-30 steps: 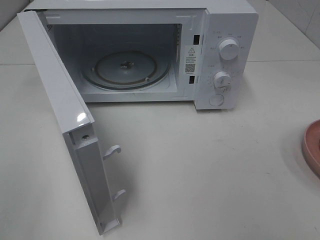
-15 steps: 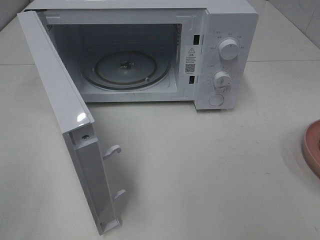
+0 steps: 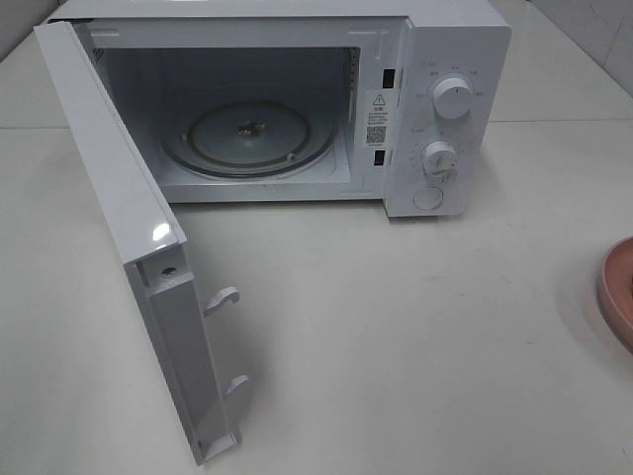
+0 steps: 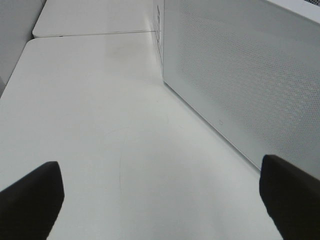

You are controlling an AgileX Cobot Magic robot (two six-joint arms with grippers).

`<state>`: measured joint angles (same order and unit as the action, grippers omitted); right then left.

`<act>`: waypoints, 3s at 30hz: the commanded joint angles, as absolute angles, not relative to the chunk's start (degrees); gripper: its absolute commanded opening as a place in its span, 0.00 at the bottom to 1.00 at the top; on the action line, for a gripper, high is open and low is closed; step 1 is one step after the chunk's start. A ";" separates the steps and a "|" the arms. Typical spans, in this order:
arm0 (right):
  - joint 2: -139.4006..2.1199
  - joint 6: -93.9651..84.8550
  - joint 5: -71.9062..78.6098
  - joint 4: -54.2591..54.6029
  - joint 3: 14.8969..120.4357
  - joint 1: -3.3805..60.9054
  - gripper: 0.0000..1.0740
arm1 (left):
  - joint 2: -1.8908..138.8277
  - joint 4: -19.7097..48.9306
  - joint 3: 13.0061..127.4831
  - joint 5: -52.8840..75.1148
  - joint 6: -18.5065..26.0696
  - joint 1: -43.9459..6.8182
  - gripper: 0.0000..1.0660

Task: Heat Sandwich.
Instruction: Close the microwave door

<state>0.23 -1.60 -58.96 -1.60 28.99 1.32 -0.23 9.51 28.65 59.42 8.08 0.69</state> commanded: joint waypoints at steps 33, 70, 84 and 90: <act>1.78 -1.66 -58.84 -1.55 28.82 1.03 0.71 | -1.38 10.71 28.71 58.79 7.85 0.40 0.97; 1.78 -1.66 -58.84 -1.55 28.82 1.03 0.71 | 23.66 19.37 28.93 38.33 15.99 0.40 0.42; 1.78 -1.66 -58.84 -1.55 28.82 1.03 0.71 | 40.51 20.57 21.43 11.86 22.57 0.40 0.00; 1.78 -1.66 -58.84 -1.55 28.82 1.03 0.71 | 45.78 20.63 17.88 -1.89 27.56 -3.15 0.00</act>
<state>0.23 -1.60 -58.96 -1.60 28.99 1.32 44.75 19.94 18.56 3.21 25.95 -1.72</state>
